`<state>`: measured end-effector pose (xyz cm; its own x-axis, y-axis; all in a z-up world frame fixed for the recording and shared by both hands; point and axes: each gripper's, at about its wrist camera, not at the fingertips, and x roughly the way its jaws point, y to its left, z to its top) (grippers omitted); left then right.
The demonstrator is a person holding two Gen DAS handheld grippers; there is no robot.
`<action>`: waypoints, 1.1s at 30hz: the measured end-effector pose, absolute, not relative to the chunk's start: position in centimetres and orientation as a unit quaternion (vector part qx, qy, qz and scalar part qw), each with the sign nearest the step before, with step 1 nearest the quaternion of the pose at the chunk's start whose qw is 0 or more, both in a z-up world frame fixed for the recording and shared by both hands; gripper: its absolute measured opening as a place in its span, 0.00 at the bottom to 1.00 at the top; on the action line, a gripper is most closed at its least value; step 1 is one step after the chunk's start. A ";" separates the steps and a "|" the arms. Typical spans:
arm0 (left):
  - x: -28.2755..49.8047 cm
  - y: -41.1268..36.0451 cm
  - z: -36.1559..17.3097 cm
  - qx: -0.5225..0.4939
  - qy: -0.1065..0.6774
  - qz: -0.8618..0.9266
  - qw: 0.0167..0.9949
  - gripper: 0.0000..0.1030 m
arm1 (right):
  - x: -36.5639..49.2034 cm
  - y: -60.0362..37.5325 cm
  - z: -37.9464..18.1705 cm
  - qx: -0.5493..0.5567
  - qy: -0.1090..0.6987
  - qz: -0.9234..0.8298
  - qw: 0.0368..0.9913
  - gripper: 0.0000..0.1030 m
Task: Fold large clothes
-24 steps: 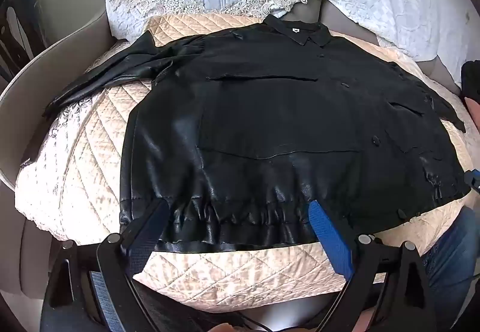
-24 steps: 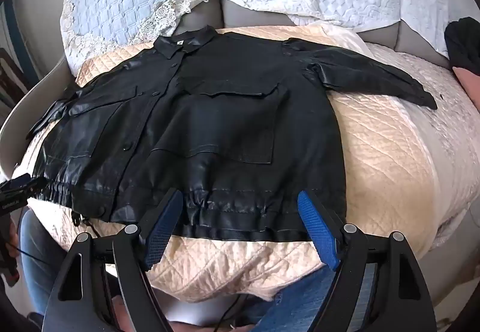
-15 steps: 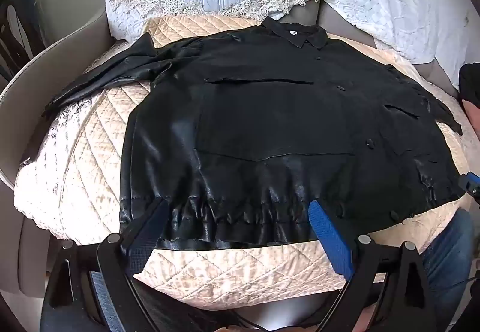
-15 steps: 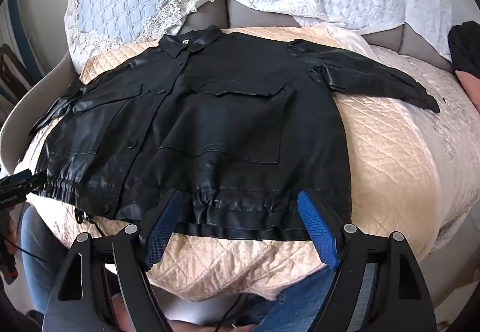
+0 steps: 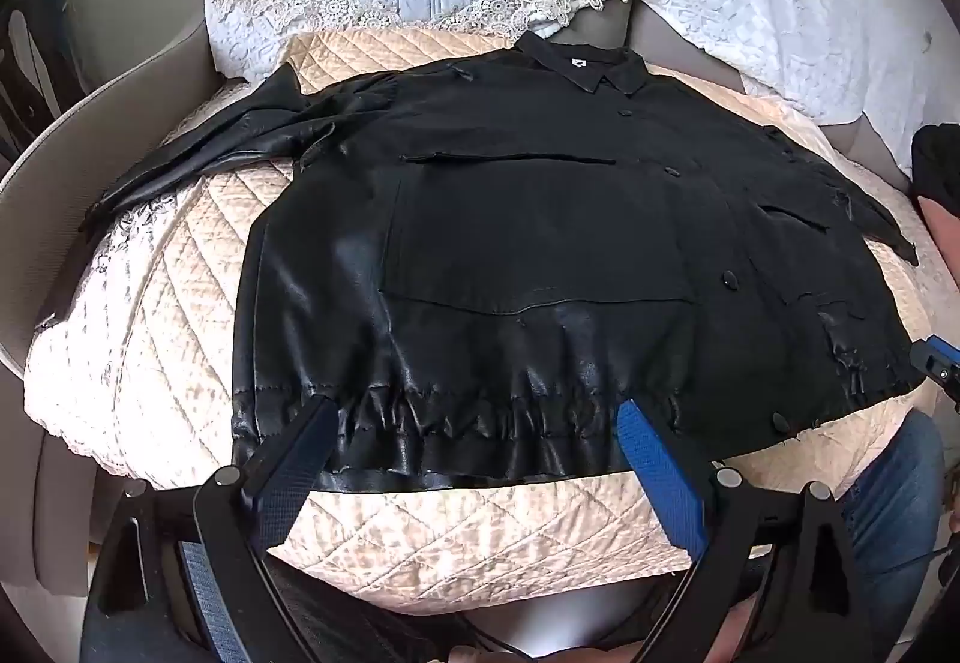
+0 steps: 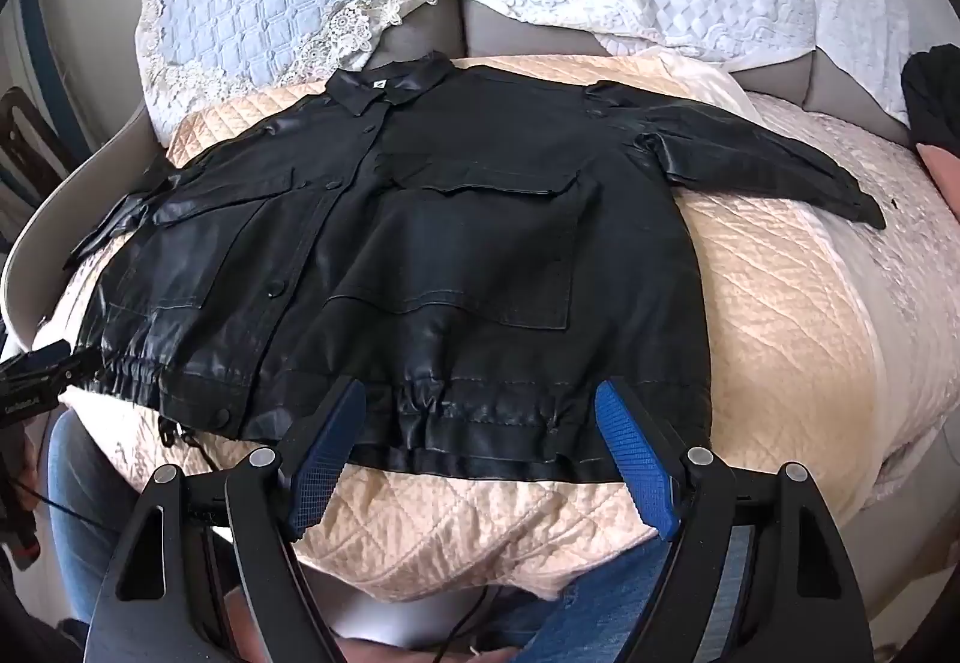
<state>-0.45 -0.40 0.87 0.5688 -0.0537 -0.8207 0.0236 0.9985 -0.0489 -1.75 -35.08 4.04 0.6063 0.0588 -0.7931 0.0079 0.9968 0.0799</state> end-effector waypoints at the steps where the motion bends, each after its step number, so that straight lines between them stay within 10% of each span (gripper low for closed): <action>1: -0.4 -0.3 0.8 -0.017 0.464 -0.021 0.885 0.93 | -1.7 -35.0 4.1 0.038 0.444 0.014 0.895 0.77; 33: -0.5 -0.4 0.5 -0.002 0.460 -0.017 0.888 0.93 | -1.3 -34.7 4.3 0.034 0.445 0.020 0.895 0.77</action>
